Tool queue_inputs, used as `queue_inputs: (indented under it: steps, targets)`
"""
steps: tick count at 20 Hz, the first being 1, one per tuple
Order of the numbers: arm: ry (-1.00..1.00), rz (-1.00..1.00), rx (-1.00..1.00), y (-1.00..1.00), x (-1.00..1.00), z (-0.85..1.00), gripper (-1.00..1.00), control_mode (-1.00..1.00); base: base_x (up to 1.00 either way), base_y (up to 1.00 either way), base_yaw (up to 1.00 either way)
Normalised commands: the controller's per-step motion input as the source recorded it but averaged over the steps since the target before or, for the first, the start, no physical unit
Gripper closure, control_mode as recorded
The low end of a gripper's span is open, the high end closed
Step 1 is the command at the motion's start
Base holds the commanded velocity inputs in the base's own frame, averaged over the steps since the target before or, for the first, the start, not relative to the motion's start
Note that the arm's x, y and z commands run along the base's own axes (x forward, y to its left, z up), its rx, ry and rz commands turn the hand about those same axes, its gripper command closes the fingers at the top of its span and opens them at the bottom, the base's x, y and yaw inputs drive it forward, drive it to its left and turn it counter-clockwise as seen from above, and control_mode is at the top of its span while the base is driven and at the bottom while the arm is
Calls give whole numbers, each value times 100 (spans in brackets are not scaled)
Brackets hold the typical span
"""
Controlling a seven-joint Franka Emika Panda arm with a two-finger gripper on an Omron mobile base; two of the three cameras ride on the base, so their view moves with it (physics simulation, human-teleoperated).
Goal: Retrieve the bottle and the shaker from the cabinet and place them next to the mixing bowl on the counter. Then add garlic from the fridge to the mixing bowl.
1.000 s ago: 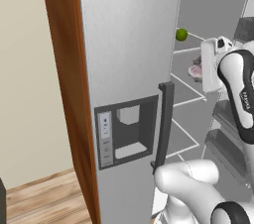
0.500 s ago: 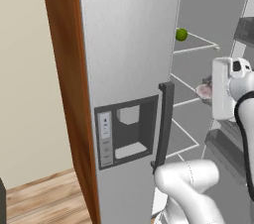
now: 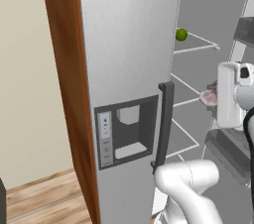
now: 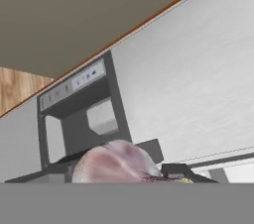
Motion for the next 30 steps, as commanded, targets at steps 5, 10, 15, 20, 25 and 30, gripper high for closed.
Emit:
queue_inputs:
  steps: [5,10,15,20,25,30]
  targets:
    - [-5,0,0,-1,-18,0,100,100,-80,-1,-1]
    - [0,0,0,0,0,0,100,100,-100,0,-8]
    - [0,0,0,0,0,0,100,100,-100,-22,-19]
    - [0,0,0,0,0,0,100,100,-84,-49,-30]
    - [0,0,0,0,0,0,100,100,-39,-63,-36]
    - [0,0,0,0,0,0,100,100,0,-61,-48]
